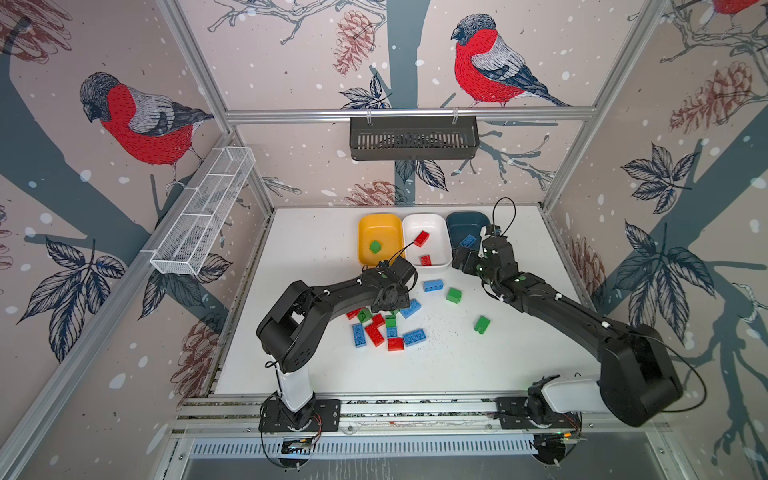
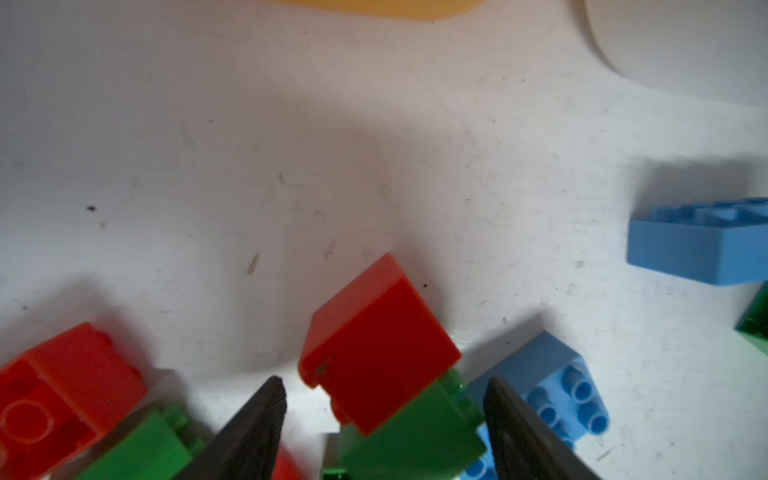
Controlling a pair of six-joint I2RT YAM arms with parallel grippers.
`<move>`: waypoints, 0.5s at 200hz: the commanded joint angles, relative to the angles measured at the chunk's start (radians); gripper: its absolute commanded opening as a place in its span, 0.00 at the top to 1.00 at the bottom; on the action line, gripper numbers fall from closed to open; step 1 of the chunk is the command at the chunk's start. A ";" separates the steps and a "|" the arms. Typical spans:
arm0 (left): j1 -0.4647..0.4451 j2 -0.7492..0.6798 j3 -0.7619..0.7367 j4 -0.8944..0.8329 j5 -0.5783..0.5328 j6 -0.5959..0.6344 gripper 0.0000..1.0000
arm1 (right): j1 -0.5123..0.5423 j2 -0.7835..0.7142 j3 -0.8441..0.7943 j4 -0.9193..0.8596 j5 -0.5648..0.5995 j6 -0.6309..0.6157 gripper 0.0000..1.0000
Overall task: Sort the legos into containers by color
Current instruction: 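Lower the left gripper onto a green brick in the pile, then lift the green brick over the yellow tub while the right gripper reaches toward the pile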
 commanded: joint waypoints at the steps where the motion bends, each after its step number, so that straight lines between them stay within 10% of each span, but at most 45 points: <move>1: -0.002 0.028 0.032 -0.041 0.003 -0.007 0.25 | 0.005 0.003 0.005 0.023 0.019 -0.006 0.01; 100: -0.002 0.025 0.022 -0.127 -0.040 -0.037 0.32 | 0.006 0.009 -0.013 0.030 0.032 -0.026 0.01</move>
